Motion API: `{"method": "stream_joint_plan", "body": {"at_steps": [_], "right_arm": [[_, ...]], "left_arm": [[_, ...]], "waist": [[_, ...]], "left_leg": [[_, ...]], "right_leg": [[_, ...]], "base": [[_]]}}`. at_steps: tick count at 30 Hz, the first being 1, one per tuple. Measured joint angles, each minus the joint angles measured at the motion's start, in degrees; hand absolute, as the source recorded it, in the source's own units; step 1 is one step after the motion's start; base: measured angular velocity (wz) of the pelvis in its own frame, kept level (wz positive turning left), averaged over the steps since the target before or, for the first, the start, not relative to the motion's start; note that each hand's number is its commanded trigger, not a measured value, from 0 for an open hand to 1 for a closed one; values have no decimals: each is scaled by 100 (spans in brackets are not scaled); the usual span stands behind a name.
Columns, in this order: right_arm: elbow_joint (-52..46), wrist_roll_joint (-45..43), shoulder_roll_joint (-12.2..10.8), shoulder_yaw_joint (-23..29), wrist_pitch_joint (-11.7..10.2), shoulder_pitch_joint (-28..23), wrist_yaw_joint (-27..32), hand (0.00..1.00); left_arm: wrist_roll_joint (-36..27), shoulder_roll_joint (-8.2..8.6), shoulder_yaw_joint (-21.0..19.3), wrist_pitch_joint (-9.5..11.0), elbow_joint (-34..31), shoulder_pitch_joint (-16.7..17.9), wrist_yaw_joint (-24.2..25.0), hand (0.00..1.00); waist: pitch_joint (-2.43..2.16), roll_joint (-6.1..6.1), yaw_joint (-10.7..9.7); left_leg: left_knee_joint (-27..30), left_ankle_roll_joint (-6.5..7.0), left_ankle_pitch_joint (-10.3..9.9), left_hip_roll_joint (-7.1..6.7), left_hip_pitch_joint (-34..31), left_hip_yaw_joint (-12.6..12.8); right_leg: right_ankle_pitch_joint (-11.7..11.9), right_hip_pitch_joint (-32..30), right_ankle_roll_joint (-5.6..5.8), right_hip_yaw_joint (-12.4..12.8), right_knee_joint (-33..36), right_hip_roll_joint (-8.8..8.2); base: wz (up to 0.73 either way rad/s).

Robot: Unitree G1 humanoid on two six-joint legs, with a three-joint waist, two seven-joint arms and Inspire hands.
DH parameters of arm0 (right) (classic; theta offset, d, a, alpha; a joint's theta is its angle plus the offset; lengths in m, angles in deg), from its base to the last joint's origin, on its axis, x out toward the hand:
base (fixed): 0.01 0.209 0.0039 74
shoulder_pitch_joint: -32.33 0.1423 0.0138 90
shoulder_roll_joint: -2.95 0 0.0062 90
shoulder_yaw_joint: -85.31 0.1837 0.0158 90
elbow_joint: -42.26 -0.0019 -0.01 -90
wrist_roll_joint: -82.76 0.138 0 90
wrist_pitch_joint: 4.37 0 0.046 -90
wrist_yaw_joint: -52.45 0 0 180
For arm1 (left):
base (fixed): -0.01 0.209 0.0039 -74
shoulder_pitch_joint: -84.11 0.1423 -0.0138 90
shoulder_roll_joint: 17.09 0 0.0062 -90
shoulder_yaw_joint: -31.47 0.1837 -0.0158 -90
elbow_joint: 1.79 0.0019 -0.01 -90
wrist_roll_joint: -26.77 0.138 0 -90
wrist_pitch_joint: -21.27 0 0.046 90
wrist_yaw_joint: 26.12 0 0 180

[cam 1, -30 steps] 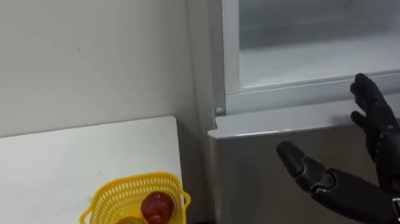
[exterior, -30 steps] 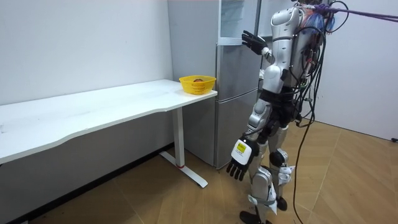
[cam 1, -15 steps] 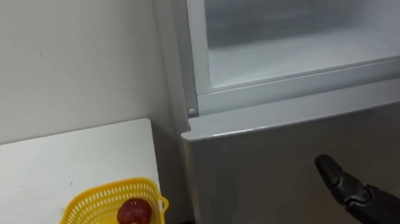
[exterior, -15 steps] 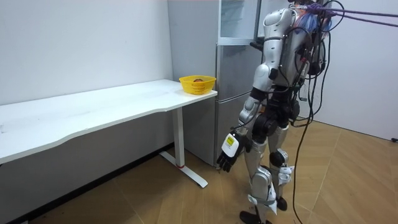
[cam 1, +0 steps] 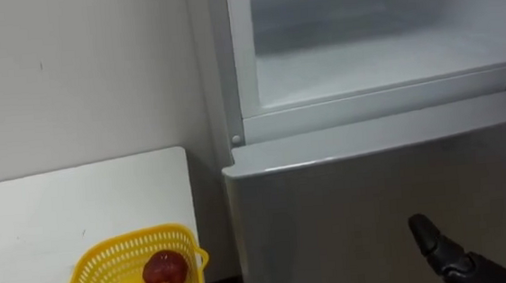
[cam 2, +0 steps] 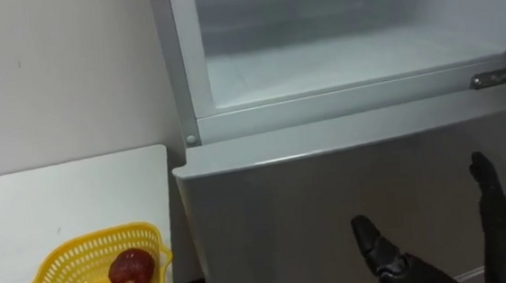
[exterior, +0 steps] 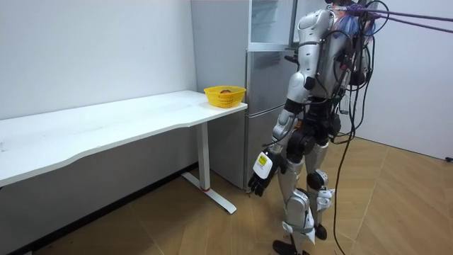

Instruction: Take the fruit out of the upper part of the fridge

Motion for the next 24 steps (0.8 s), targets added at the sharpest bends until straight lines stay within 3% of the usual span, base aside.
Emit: {"method": "stream_joint_plan", "body": {"at_steps": [7,11,19,24], "right_arm": [[840,-234,0,-178,128,-249,-109,0],[2012,-210,-18,-222,158,-263,-274,0],[3625,-224,-132,-229,430,-245,-731,0],[5379,-260,-154,-224,482,168,-1004,0]], "left_arm": [[-218,-1,0,-6,-103,-6,-8,0],[-208,1,-10,10,-83,-15,-90,0],[-232,-7,-37,-43,-383,42,67,0],[-192,1,-306,-55,-503,197,178,0]], "waist": [[-12,5,-25],[-46,-36,1],[-29,-56,119],[-31,-127,151]], "left_leg": [[-5,0,1,0,-29,2],[2,-1,2,-9,52,-1],[6,2,3,-26,101,-82],[20,3,3,-38,114,-267]], "right_leg": [[0,-64,0,3,3,0],[0,24,0,-12,-11,-17],[-1,110,17,-48,-93,-34],[-4,229,20,-217,-150,-47]], "base": [[0],[0],[4],[17]]}}
